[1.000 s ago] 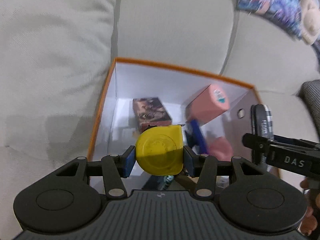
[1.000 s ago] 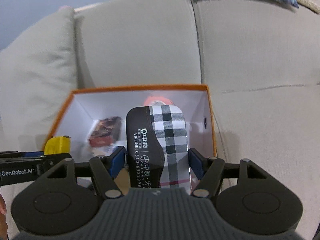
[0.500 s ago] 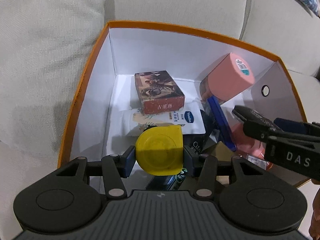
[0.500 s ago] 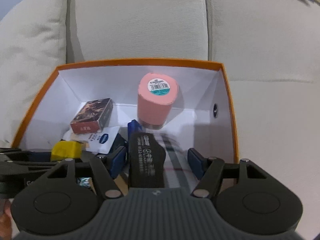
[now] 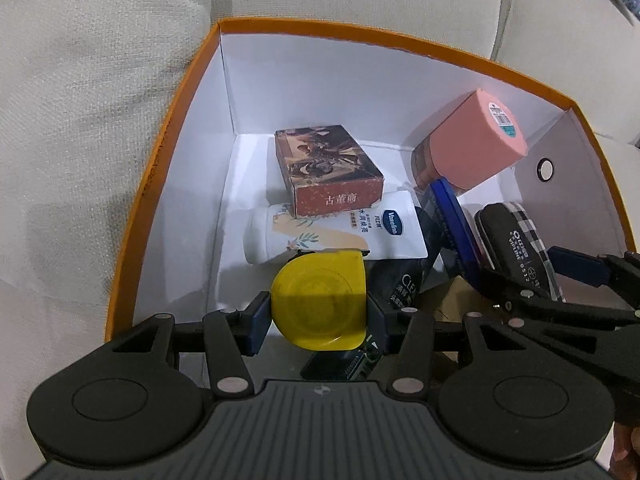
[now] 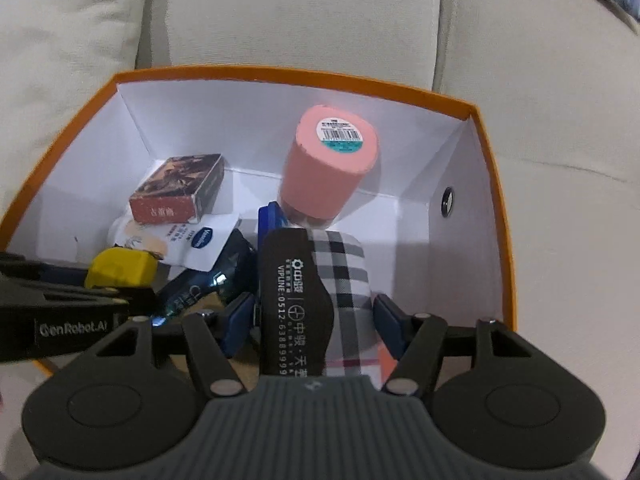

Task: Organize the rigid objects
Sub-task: 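Lower both items into the shoebox and open both tools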

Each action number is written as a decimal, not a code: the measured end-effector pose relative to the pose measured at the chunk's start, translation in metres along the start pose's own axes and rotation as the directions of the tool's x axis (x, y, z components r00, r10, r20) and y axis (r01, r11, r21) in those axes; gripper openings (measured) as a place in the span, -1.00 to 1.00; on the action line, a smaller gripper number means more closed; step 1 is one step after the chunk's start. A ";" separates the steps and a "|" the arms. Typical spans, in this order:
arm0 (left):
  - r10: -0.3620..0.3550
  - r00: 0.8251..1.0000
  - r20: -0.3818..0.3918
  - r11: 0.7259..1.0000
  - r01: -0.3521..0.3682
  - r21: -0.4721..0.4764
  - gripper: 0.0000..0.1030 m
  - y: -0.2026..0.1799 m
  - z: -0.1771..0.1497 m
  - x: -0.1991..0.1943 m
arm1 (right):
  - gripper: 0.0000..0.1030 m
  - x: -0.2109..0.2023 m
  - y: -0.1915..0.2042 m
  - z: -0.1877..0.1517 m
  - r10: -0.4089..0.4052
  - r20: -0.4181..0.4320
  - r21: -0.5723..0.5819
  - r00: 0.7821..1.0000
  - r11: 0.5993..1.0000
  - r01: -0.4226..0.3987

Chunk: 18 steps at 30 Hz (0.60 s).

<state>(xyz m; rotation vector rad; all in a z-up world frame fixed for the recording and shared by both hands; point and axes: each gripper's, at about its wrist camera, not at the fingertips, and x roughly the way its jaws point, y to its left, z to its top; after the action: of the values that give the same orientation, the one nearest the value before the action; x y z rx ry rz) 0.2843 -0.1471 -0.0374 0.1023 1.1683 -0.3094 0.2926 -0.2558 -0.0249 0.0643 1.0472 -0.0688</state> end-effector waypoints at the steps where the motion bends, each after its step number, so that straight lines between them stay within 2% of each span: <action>1: 0.000 1.000 -0.001 1.000 0.000 -0.002 0.11 0.001 0.000 0.000 | 0.29 0.000 -0.001 0.001 0.004 -0.003 0.008 1.000 1.000 -0.004; 8: -0.009 1.000 -0.004 1.000 0.009 -0.005 0.11 0.001 0.000 0.000 | 0.29 0.000 -0.006 0.002 0.008 -0.024 0.036 1.000 0.999 -0.007; 14: -0.029 1.000 -0.011 0.999 0.028 -0.017 0.12 0.003 0.000 0.002 | 0.29 0.000 0.006 -0.003 -0.047 -0.019 -0.049 0.999 0.998 0.046; 18: -0.028 1.000 -0.005 0.999 0.028 -0.019 0.18 0.002 -0.001 0.001 | 0.29 0.000 0.005 -0.004 -0.053 -0.016 -0.060 0.998 0.997 0.052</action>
<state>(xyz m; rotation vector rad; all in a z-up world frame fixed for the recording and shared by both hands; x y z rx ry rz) 0.2848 -0.1451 -0.0389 0.0697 1.1789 -0.3230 0.2898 -0.2503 -0.0262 -0.0169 1.0680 -0.0850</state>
